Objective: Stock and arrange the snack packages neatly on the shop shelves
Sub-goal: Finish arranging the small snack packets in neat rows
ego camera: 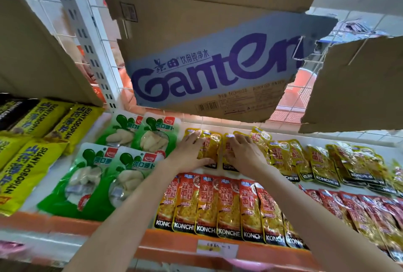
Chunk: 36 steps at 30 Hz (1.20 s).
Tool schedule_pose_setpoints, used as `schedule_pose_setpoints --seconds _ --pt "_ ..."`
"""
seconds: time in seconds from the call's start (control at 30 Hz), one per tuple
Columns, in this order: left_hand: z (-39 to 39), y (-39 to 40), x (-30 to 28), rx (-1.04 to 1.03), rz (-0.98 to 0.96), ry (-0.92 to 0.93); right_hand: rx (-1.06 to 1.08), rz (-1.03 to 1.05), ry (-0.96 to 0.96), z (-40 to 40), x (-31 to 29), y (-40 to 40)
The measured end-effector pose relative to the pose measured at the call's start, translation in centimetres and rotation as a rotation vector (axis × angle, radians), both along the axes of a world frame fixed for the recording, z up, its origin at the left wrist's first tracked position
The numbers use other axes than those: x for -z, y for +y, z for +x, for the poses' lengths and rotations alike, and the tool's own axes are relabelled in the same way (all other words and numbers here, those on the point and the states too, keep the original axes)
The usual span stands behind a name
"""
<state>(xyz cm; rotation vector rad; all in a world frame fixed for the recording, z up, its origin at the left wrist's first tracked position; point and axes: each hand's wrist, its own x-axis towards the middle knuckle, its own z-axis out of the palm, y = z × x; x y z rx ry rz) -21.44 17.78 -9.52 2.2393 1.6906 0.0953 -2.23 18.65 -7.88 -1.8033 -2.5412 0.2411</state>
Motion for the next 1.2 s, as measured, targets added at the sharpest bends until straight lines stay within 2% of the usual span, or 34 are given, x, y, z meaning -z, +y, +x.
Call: schedule_pose_setpoints --seconds 0.23,0.33,0.4,0.43,0.67,0.83,0.93,1.07,1.13,1.2 --pt "0.9 -0.3 -0.5 -0.054 -0.008 0.013 0.259 -0.064 -0.033 0.3 -0.1 0.2" --pt "0.8 -0.4 -1.0 -0.059 -0.022 -0.033 0.338 -0.188 0.183 0.2 -0.7 0.9" --pt "0.6 -0.3 -1.2 -0.062 -0.031 -0.080 0.351 -0.191 0.331 0.1 -1.0 1.4" --pt "0.5 -0.3 -1.2 -0.069 -0.038 -0.106 0.343 -0.177 0.342 0.0 -1.1 1.5" --pt "0.1 -0.5 -0.9 -0.111 -0.036 -0.256 0.358 -0.157 0.086 0.0 -0.9 1.4" --pt "-1.6 -0.6 -1.0 -0.216 0.042 -0.441 0.369 -0.212 0.108 0.9 -1.7 1.5" --pt "-2.3 -0.5 -1.0 -0.198 0.061 -0.369 0.364 -0.239 0.157 0.7 -2.0 1.4" --pt "-0.9 -0.6 -0.7 -0.035 0.028 -0.244 0.431 -0.287 0.262 0.1 -2.1 1.2" --pt "-0.3 -0.5 -0.3 0.014 0.028 -0.152 0.442 -0.291 0.368 -0.1 -2.3 1.6" --pt "-0.3 -0.4 -0.3 0.013 0.026 -0.134 0.455 -0.276 0.519 -0.3 -2.6 2.0"
